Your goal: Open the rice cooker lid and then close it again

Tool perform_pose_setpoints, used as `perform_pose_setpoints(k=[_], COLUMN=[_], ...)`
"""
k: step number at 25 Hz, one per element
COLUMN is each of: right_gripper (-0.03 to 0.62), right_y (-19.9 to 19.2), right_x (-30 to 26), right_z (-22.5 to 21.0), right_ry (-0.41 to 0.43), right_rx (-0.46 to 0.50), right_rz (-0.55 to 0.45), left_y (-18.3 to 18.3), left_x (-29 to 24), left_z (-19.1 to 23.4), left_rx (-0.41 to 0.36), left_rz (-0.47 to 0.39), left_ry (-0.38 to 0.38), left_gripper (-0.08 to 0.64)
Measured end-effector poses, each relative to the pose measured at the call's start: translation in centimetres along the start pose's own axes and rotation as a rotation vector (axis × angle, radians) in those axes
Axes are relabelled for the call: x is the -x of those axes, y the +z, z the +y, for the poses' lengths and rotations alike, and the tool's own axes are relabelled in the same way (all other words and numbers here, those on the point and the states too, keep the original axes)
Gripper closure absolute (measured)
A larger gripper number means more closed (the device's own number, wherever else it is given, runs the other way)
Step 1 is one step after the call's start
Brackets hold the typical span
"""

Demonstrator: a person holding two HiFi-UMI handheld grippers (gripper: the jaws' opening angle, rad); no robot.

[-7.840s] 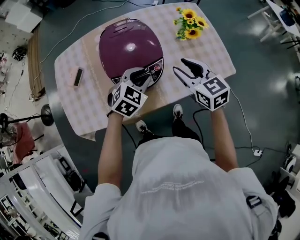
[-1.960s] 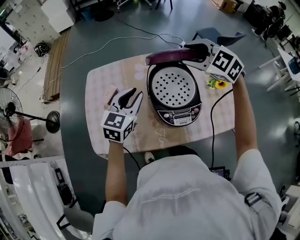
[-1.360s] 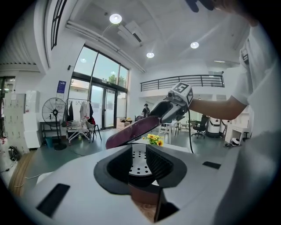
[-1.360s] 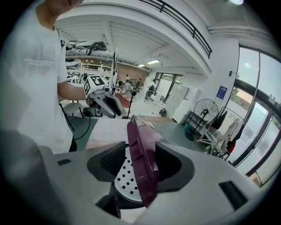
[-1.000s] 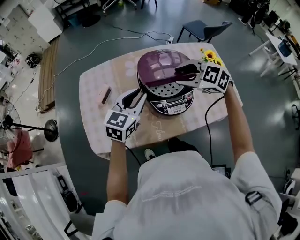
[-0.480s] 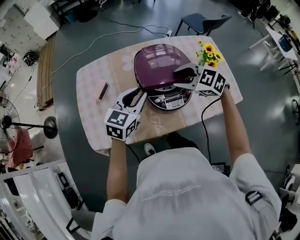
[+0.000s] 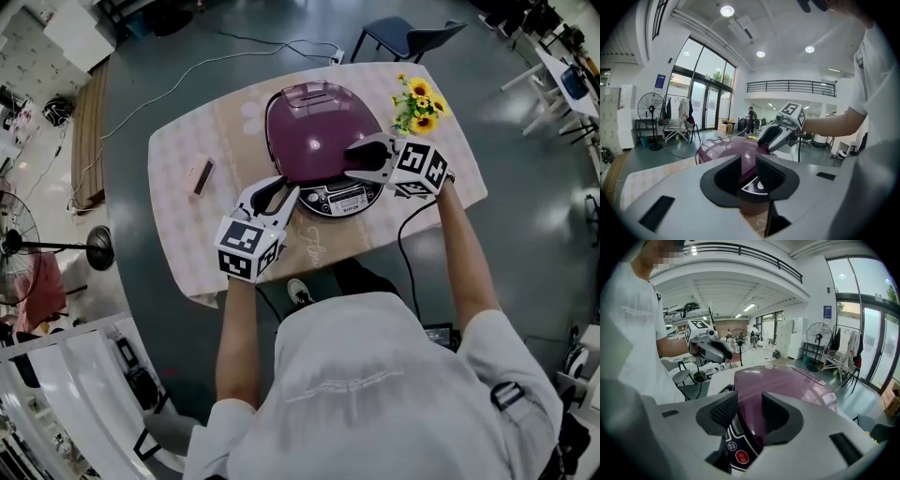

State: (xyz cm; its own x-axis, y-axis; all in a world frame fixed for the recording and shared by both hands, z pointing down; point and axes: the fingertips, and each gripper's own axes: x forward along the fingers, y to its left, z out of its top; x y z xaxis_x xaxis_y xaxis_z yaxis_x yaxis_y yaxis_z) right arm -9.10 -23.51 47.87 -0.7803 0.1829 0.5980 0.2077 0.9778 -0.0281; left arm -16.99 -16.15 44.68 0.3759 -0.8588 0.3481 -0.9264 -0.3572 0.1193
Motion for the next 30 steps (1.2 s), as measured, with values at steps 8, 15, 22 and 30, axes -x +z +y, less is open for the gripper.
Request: perform_pose_setpoints(k=[8,15,22,30], right_gripper=[0.466,0.465,0.486,0.483], right_y=[-0.4,-1.8,-2.1,-2.1], right_x=[-0.4,-1.4,-1.5,-1.4], right_z=[-0.6,-0.3,-0.5,-0.3], right_ry=[-0.029,-0.047,-0.075,-0.064], right_rx=[0.029,0.040,0.024,0.003], right_rz=[0.010,0.019,-0.026,-0.030], left_y=[-1.0,-1.5,-2.0,-2.6], left_x=[-0.6,-1.3,-2.2,-3.3], left_z=[0.6,1.0,0.9,0.4], left_rx=[0.031,0.037,0.051,0.057], left_rz=[0.030,0.043,0.053,0.067], left_ry=[0.011,0.017,0.002,-0.027], left_gripper=[0.451,0.451,0.451,0.451])
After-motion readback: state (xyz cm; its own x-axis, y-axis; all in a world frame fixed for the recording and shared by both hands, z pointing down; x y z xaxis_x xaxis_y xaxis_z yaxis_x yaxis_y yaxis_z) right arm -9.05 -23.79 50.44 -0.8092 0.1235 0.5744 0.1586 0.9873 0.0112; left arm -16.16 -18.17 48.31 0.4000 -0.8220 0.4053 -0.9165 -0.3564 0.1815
